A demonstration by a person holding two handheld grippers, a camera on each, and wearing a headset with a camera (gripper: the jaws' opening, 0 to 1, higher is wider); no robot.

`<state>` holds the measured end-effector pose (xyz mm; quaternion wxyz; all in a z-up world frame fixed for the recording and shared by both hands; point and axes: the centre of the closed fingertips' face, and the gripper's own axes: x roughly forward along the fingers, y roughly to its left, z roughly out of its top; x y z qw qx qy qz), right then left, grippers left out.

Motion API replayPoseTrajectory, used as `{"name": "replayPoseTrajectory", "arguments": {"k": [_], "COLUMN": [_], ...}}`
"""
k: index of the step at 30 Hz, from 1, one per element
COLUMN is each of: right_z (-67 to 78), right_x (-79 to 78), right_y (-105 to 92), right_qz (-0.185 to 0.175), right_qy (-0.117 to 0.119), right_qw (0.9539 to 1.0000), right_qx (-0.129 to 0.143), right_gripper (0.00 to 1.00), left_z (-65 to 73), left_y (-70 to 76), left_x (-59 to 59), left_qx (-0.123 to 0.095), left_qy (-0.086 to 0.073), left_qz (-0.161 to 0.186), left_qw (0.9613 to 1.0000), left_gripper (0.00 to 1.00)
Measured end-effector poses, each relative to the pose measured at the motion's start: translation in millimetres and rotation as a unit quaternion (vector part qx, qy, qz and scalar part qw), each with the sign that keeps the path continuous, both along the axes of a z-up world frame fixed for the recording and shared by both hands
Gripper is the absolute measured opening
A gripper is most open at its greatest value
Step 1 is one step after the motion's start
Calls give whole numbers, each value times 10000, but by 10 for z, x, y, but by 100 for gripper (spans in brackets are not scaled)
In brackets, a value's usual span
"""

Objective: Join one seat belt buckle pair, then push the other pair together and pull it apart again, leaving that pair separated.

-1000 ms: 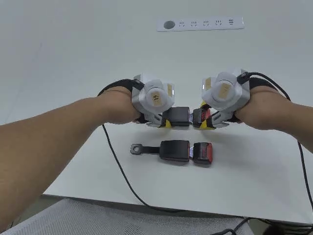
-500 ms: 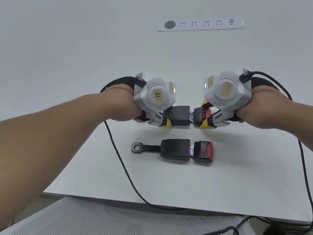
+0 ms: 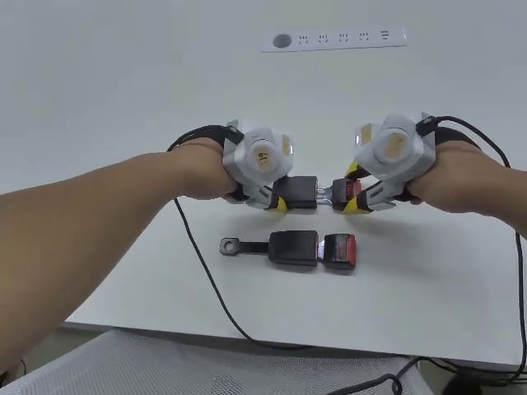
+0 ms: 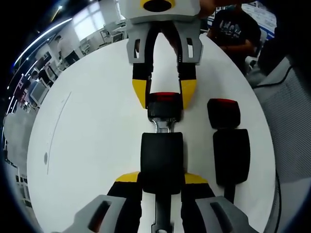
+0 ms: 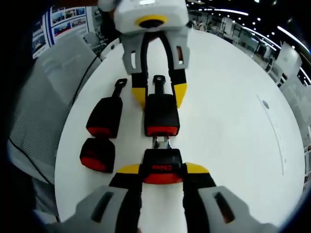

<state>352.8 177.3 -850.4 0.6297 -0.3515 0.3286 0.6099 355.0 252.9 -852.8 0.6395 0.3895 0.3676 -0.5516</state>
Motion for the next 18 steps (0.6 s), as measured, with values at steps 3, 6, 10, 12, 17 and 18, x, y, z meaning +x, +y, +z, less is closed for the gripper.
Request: {"name": "replayPoseTrajectory", "arguments": {"k": [3,6,10,12,17,18], "right_z": [-1,-8,-24,-24,-28,-29], "right_x": [-3,3,7,12,11,7], "right_y": [-25,-74,-198,-263,-452,-501], "right_qz": [6,13,-18,-71,-145,-163], "right_qy": [-16,-31,-45,-31,-19,-17], "right_qw": [10000,10000,9999,9999,9998,9998], "right_qx": [0,-12,-104,-82,-128,-140], "right_gripper": [31,31,31,31,31,31], "left_z": [-5,-8,-15,-20,-28,-29], "left_y": [1,4,7,7,9,9], "left_x": [0,5,12,16,15,16], "left_qx": [1,8,-6,1,24,20], "left_qy": [-31,-23,10,37,83,86], "left_qz": [-18,-8,30,39,48,48], "left_qw": [10000,10000,10000,10000,10000,9999], "left_gripper": [30,31,31,31,31,31]}}
